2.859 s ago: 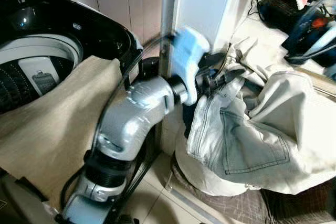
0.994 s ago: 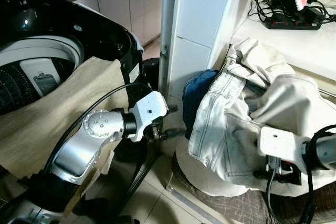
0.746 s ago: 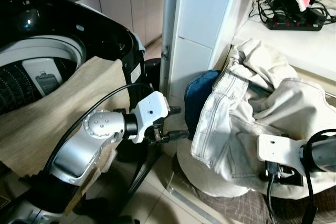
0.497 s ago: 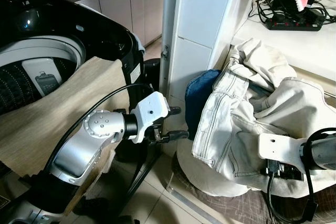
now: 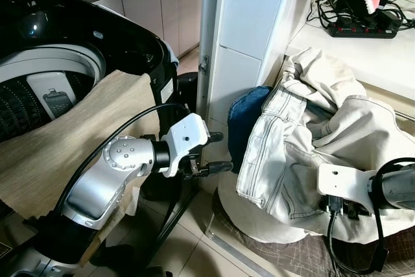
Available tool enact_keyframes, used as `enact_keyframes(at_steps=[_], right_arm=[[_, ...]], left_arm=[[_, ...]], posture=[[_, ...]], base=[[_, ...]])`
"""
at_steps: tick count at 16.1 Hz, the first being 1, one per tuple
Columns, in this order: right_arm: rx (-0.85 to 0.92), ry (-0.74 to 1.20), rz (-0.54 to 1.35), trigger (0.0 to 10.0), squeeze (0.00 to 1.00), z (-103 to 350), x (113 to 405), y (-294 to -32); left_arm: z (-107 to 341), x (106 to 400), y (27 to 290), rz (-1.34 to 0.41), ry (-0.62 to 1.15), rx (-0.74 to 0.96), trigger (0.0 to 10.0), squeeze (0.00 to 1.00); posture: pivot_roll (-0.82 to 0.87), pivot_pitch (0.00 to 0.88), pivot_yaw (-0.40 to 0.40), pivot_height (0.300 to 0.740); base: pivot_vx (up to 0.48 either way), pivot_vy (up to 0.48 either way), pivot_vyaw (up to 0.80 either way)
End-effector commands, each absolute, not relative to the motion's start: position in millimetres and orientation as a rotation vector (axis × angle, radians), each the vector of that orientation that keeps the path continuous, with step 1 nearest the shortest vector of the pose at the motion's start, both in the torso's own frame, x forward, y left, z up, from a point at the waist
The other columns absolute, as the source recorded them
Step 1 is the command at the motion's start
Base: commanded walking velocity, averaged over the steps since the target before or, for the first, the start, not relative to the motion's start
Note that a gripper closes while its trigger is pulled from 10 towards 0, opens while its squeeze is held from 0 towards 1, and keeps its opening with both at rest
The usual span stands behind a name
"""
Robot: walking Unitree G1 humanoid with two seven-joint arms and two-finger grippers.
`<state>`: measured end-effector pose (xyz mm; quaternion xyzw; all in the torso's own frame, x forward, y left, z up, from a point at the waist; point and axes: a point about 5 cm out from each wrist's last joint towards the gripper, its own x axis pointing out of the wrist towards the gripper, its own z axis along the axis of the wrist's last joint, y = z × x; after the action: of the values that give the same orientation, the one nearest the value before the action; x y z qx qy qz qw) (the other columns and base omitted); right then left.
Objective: Clothes washing
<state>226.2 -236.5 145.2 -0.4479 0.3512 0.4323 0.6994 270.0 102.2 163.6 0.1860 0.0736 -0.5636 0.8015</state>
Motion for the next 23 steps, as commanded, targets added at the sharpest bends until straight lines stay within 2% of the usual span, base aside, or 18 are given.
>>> enact_keyframes(at_steps=[1, 5, 8, 10, 13, 15, 16, 18, 19, 21, 22, 23], right_arm=[[-0.988, 0.743, 0.936, 0.0, 0.0, 156, 233, -238], [-0.816, 0.627, 0.96, 0.0, 0.0, 173, 238, -228], [-0.764, 0.575, 0.946, 0.0, 0.0, 183, 242, -229], [-0.669, 0.526, 0.942, 0.0, 0.0, 191, 243, -231], [-0.41, 0.347, 0.908, 0.0, 0.0, 209, 251, -231], [-0.261, 0.202, 0.862, 0.0, 0.0, 226, 261, -232], [-0.216, 0.149, 0.848, 0.0, 0.0, 233, 264, -232], [-0.117, 0.082, 0.852, 0.0, 0.0, 241, 267, -231], [-0.112, 0.078, 0.842, 0.0, 0.0, 242, 268, -232], [-0.112, 0.065, 0.82, 0.0, 0.0, 243, 270, -232], [-0.09, 0.042, 0.807, 0.0, 0.0, 247, 272, -232], [-0.083, 0.033, 0.802, 0.0, 0.0, 249, 273, -231]], left_arm=[[169, 271, 101, -1.199, 0.137, 0.414, 10.0, 0.0], [170, 272, 101, -1.194, 0.122, 0.415, 10.0, 0.0], [172, 273, 100, -1.187, 0.11, 0.415, 10.0, 0.0], [176, 275, 100, -1.165, 0.075, 0.413, 10.0, 0.0], [191, 284, 96, -1.099, -0.025, 0.344, 10.0, 0.0], [210, 293, 89, -1.019, -0.128, 0.228, 10.0, 0.0], [220, 293, 82, -1.025, -0.168, 0.144, 10.0, 1.0], [234, 288, 60, -1.104, -0.256, 0.086, 10.0, 1.0], [238, 280, 46, -1.199, -0.294, 0.06, 10.0, 1.0], [235, 271, 32, -1.274, -0.281, 0.061, 10.0, 1.0], [229, 268, 25, -1.291, -0.282, 0.129, 10.0, 0.15], [222, 268, 20, -1.284, -0.294, 0.222, 10.0, 0.0]], posture=[[-0.08, 0.022, -0.043, 0.74], [-0.08, 0.016, -0.043, 0.74], [-0.08, 0.009, -0.043, 0.74], [-0.09, 0.003, -0.043, 0.74], [-0.09, 0.001, -0.044, 0.74], [-0.09, 0.002, -0.049, 0.74], [-0.1, 0.004, -0.051, 0.74], [-0.1, 0.006, -0.057, 0.74], [-0.1, 0.007, -0.058, 0.74], [-0.1, 0.009, -0.061, 0.74], [-0.1, 0.011, -0.059, 0.74], [-0.1, 0.01, -0.058, 0.74]], base=[[0.0, 0.0, 0.0], [0.0, 0.0, 0.0], [0.0, 0.0, 0.0], [0.0, 0.0, 0.0], [0.0, 0.0, 0.0], [0.0, 0.0, 0.0], [0.0, 0.0, 0.0], [0.0, 0.0, 0.0], [0.0, 0.0, 0.0], [0.0, 0.0, 0.0], [0.0, 0.0, 0.0], [0.0, 0.0, 0.0]])
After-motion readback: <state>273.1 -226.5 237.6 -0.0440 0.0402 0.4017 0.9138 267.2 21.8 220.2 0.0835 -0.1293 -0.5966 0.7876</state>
